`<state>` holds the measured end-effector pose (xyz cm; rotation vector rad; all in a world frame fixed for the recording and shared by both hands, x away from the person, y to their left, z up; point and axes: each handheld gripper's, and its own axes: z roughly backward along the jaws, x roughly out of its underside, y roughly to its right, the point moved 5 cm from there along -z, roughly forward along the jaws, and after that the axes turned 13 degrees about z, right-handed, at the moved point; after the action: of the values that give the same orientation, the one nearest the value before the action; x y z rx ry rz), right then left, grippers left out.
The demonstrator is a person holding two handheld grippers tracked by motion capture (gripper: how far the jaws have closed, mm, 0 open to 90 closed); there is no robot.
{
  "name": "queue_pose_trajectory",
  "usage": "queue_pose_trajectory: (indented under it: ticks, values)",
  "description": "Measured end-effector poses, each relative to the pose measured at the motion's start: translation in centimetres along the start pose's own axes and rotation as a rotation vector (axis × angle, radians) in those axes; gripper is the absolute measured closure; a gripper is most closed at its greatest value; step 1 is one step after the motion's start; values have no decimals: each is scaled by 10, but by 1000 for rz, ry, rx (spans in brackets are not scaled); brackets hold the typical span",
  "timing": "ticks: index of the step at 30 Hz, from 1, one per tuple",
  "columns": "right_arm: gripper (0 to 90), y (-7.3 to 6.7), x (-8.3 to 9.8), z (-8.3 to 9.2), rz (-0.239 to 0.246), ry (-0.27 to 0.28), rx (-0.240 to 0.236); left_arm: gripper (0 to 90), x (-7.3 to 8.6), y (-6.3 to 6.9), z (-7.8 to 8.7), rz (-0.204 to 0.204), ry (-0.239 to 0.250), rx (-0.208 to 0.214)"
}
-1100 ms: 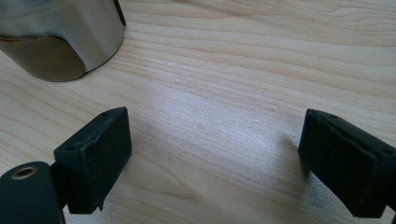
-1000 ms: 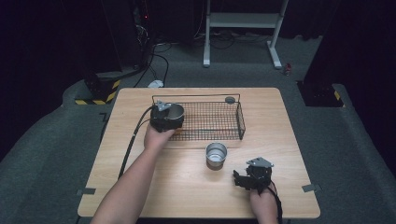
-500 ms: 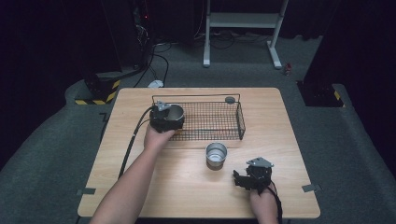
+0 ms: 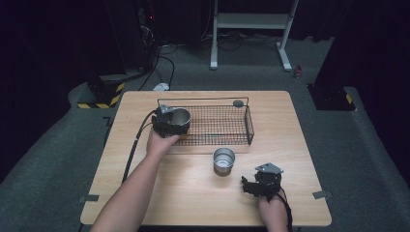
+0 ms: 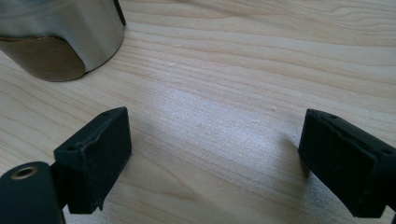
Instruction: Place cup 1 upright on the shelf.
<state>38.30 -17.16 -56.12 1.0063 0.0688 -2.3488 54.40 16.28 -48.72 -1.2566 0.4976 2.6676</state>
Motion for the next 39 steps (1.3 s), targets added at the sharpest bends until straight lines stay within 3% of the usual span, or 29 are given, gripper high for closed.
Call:
queue_pose_trajectory:
  ticks: [24,39]
  values:
    - [93,0,0,0,-1,-1,-1,6,12,-6,31,-4,20,26]
    - [93,0,0,0,-1,0,-2,10,27,-19,66,-2,31,52]
